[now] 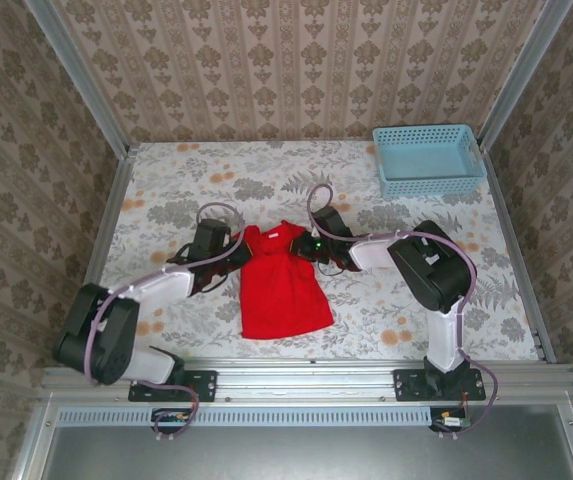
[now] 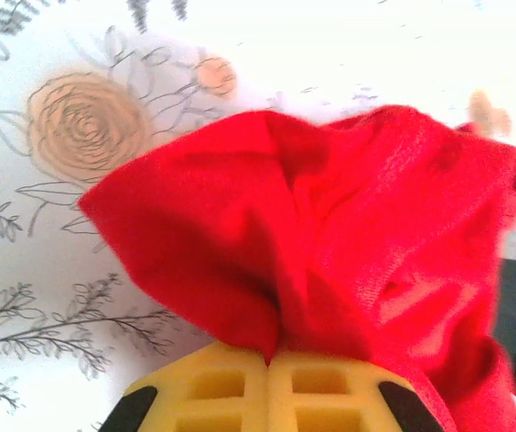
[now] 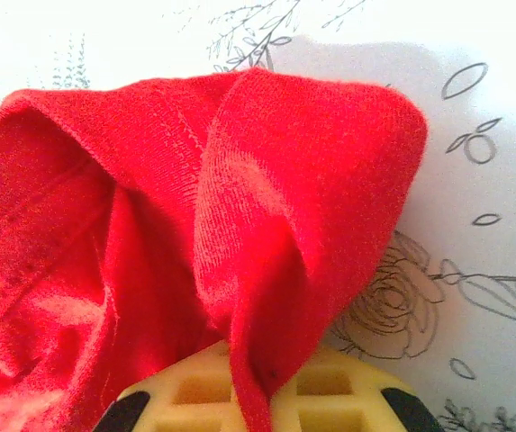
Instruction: Fold the inside-out t-shirt
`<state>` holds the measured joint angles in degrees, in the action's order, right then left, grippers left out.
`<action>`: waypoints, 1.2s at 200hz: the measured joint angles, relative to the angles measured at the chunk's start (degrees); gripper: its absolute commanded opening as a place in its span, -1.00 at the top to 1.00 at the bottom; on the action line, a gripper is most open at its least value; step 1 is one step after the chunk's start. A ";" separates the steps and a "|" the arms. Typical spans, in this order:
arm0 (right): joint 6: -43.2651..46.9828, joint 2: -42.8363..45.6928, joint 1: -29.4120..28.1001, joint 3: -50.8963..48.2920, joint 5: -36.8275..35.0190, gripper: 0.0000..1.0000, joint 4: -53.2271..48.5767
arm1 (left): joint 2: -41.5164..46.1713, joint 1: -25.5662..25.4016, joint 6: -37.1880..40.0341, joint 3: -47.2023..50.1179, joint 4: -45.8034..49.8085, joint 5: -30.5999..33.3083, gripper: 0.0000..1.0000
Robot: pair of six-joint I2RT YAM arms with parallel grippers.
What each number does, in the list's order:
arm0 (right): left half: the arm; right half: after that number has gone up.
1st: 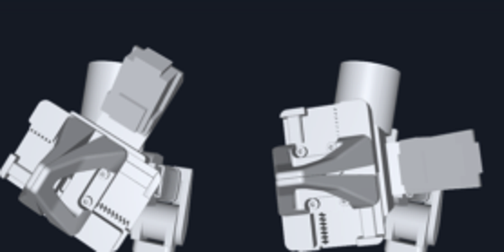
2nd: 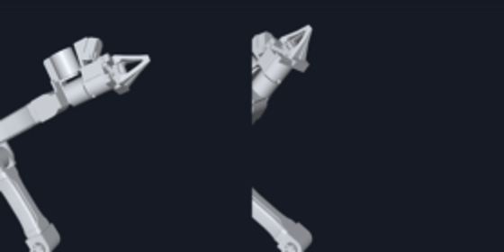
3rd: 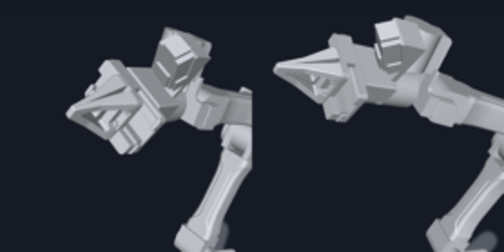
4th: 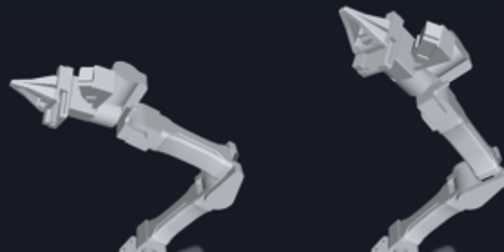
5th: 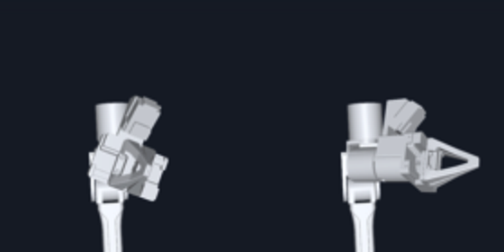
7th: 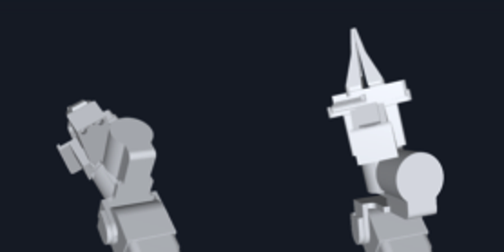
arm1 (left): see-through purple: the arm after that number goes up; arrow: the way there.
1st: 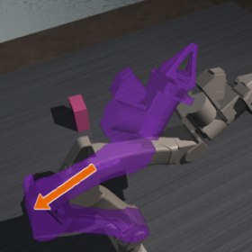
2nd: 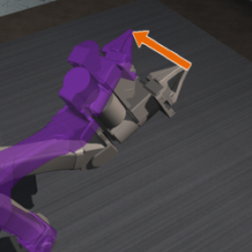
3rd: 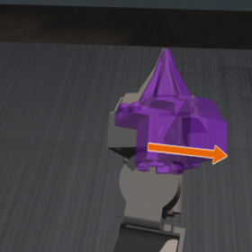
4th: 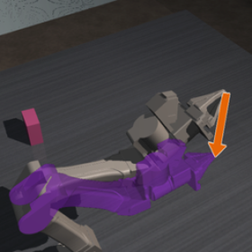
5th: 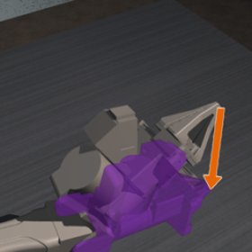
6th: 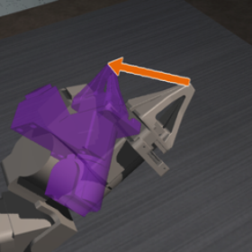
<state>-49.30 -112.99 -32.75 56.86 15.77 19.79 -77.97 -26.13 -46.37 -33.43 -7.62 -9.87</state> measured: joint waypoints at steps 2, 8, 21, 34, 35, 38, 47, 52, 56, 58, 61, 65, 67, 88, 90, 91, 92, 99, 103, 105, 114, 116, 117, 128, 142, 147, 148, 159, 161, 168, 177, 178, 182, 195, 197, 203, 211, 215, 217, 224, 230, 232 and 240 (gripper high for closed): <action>-0.02 0.02 0.15 -0.15 0.24 1.00 0.42 | 0.57 0.07 -0.02 0.20 -0.22 -0.17 1.00; -0.24 0.15 0.48 -0.55 0.85 1.00 1.20 | 2.73 0.46 -0.02 1.16 -0.85 -0.48 1.00; -0.46 0.72 1.18 -1.40 2.25 1.00 3.37 | 7.23 1.09 -0.02 3.06 -1.81 -0.79 1.00; -0.59 1.40 1.68 -1.77 3.34 1.00 5.05 | 10.93 0.90 0.00 3.93 -1.86 -0.85 1.00; -0.59 1.40 1.68 -1.77 3.34 1.00 5.05 | 11.15 0.81 0.00 3.96 -1.84 -0.83 1.00; -0.59 1.57 1.77 -1.86 3.67 1.00 5.60 | 11.76 0.52 0.00 4.02 -1.81 -0.70 1.00; -0.61 2.05 1.86 -1.88 4.31 1.00 6.62 | 13.77 -0.87 0.02 4.07 -1.81 -0.26 1.00; -0.59 2.36 1.86 -1.88 4.61 1.00 7.30 | 14.62 -1.99 0.07 4.04 -1.84 0.28 1.00; -0.55 2.51 1.86 -1.88 4.85 1.00 7.61 | 15.32 -3.15 0.09 4.04 -1.79 0.59 1.00; -0.55 2.60 1.86 -1.86 4.92 1.00 7.76 | 15.58 -3.67 0.09 4.02 -1.75 0.92 1.00; -0.46 2.73 1.86 -1.86 5.11 1.00 7.89 | 15.85 -4.35 0.11 4.00 -1.75 1.05 1.00; -0.42 2.89 1.86 -1.86 5.27 1.00 7.93 | 16.22 -5.70 0.17 3.89 -1.60 1.57 1.00; -0.37 2.93 1.86 -1.86 5.35 1.00 7.96 | 16.28 -6.29 0.22 3.85 -1.51 1.75 1.00; -0.15 3.02 1.86 -1.86 5.55 1.00 7.76 | 15.65 -12.96 0.79 2.69 -0.92 4.02 1.00; -0.13 3.02 1.86 -1.86 5.55 1.00 7.69 | 15.47 -13.40 0.87 2.58 -0.92 4.15 1.00; -0.13 3.02 1.86 -1.86 5.55 1.00 7.67 | 15.32 -13.73 0.94 2.45 -0.87 4.37 1.00; -0.13 3.02 1.86 -1.86 5.55 1.00 7.67 | 15.32 -13.73 0.94 2.45 -0.87 4.37 1.00; -0.07 3.02 1.86 -1.86 5.55 1.00 7.67 | 14.64 -15.34 1.01 1.95 -0.61 5.18 1.00; 0.02 3.02 1.86 -1.86 5.55 1.00 7.67 | 14.21 -16.17 1.03 1.64 -0.50 5.62 1.00; 0.04 3.02 1.86 -1.86 5.55 1.00 7.67 | 13.94 -16.59 1.05 1.49 -0.39 5.88 1.00; 0.09 3.02 1.86 -1.86 5.53 1.00 7.58 | 13.27 -17.53 1.14 1.16 -0.11 6.75 1.00; 0.09 3.02 1.86 -1.86 5.53 1.00 7.50 | 13.14 -17.68 1.14 1.16 0.00 6.97 1.00; 0.11 3.02 1.86 -1.86 5.53 1.00 7.45 | 13.11 -17.73 1.14 1.16 0.04 7.08 1.00; 0.37 3.02 1.86 -1.86 5.51 1.00 7.17 | 13.11 -17.68 1.16 1.16 1.20 8.39 1.00; 1.01 3.02 1.86 -1.86 5.49 1.00 6.84 | 13.18 -16.96 1.20 1.16 2.16 9.53 1.00; 1.16 3.02 1.86 -1.86 5.46 1.00 6.80 | 13.31 -16.39 1.20 1.16 2.47 9.62 1.00; 1.20 3.02 1.86 -1.86 5.46 1.00 6.80 | 13.44 -16.20 1.20 1.16 2.60 9.62 1.00; 1.60 3.02 1.86 -1.86 5.44 1.00 6.78 | 14.25 -14.16 1.18 1.29 3.17 9.51 1.00; 1.66 3.02 1.88 -1.86 5.44 1.00 6.78 | 14.51 -13.51 1.16 1.36 3.21 9.44 1.00; 2.03 3.08 2.01 -1.86 5.44 1.00 6.78 | 15.32 -11.30 1.14 1.68 3.21 8.92 1.00; 2.62 3.23 2.19 -1.86 5.46 1.00 6.78 | 16.26 -7.98 1.07 2.14 3.37 8.07 1.00; 2.62 3.26 2.19 -1.86 5.49 1.00 6.78 | 16.31 -7.72 1.07 2.16 3.37 8.00 1.00; 2.75 3.41 2.25 -1.86 5.49 1.00 6.82 | 16.50 -6.21 1.05 2.32 3.37 7.67 1.00; 3.10 4.00 2.56 -1.86 5.75 1.00 7.04 | 16.55 -1.92 0.92 2.51 3.50 6.16 1.00; 3.13 4.11 2.62 -1.86 5.79 1.00 7.10 | 16.46 -0.83 0.92 2.56 3.52 5.79 1.00; 3.19 4.37 2.82 -1.79 6.05 1.00 7.30 | 16.22 1.03 0.90 2.58 3.52 4.72 1.00; 3.34 4.61 3.15 -1.31 6.69 1.00 7.32 | 15.65 3.56 0.90 2.56 3.34 3.39 1.00; 3.48 4.63 3.34 -0.90 7.08 1.00 7.28 | 15.04 4.79 0.90 2.43 3.30 2.64 1.00; 3.52 4.63 3.43 -0.59 7.28 1.00 7.23 | 14.84 5.25 0.87 2.34 3.34 2.38 1.00; 3.74 4.63 3.76 0.46 7.76 1.00 7.19 | 13.57 7.13 0.87 1.73 3.37 1.16 1.00; 4.00 4.63 4.11 1.62 8.33 1.00 7.04 | 12.11 8.63 0.90 0.79 3.41 0.11 1.00; 4.07 4.63 4.24 2.12 8.44 1.00 7.06 | 11.54 9.18 0.90 0.33 3.39 -0.28 1.00; 4.42 4.63 4.72 4.24 8.90 1.00 6.73 | 9.44 10.75 0.90 -1.64 3.58 -1.46 1.00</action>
<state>-44.88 -108.36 -28.03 61.10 24.67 26.52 -68.53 -15.38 -45.47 -35.07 -4.03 -11.33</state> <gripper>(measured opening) 0.086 0.055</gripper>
